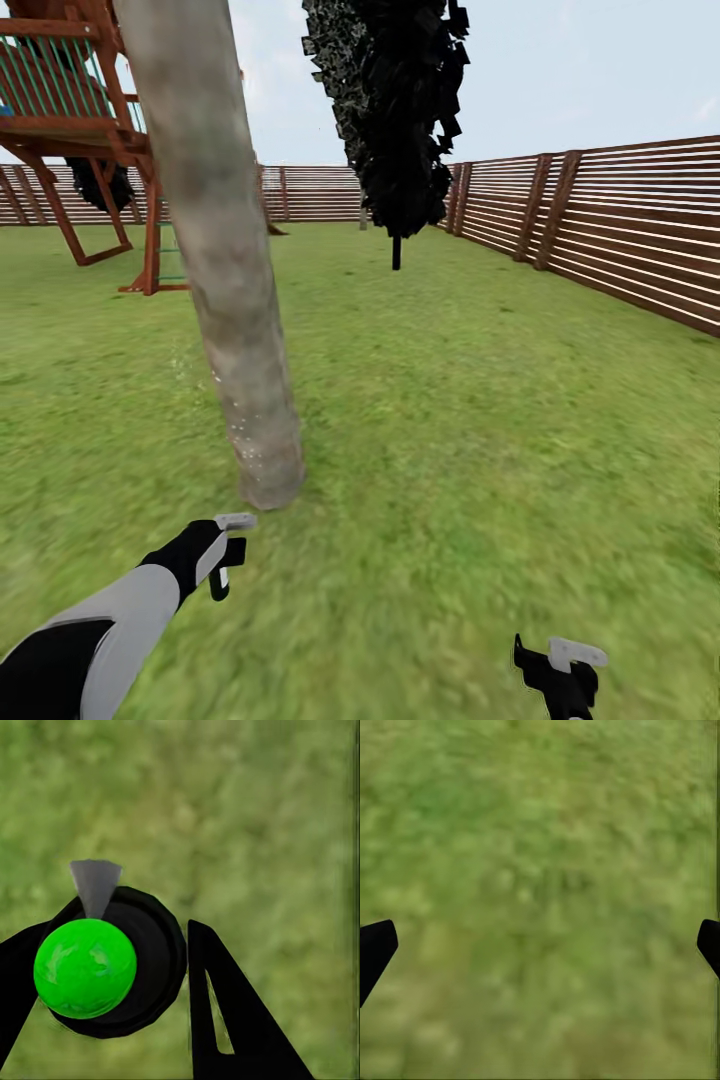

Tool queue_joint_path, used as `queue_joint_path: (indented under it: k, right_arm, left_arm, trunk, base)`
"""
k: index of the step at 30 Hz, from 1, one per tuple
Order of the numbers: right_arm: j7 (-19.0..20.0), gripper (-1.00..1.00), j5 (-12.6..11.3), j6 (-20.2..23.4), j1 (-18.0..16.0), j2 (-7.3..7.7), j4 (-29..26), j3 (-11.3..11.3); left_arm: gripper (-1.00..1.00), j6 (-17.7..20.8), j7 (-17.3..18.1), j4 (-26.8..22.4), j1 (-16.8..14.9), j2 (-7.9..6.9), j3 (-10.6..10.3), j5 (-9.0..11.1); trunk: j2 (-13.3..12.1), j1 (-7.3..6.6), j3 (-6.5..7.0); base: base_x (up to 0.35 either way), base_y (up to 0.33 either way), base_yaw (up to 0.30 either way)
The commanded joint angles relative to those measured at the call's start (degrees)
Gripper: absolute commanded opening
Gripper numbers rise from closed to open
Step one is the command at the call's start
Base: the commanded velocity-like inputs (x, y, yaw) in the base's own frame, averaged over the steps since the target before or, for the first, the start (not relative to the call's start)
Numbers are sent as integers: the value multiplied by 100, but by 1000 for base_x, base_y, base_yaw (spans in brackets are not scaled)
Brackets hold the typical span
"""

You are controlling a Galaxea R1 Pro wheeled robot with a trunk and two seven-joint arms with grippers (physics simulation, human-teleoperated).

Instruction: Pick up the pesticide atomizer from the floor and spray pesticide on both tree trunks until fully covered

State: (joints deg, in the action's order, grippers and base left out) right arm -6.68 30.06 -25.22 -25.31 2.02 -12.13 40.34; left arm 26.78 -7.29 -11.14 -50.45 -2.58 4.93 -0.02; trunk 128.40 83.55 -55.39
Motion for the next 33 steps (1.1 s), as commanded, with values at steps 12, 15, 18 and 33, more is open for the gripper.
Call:
queue_joint_path:
  k: [12,15,18,33]
  right_arm:
    - [0,100,0,0,0,0,0,0]
    - [0,100,0,0,0,0,0,0]
    - [0,100,0,0,0,0,0,0]
    - [0,100,0,0,0,0,0,0]
  left_arm:
    - [-100,-5,0,-2,0,6,-1,10]
    - [-100,-6,0,-2,0,17,-1,10]
    - [-100,-6,0,-2,0,21,5,10]
    - [-100,-6,0,-2,0,26,8,12]
  trunk:
    - [0,0,0]
    - [0,0,0]
    - [0,0,0]
    - [0,0,0]
  base:
    - [135,-276,99]
    - [125,-276,271]
    - [88,-276,276]
    - [76,-276,118]
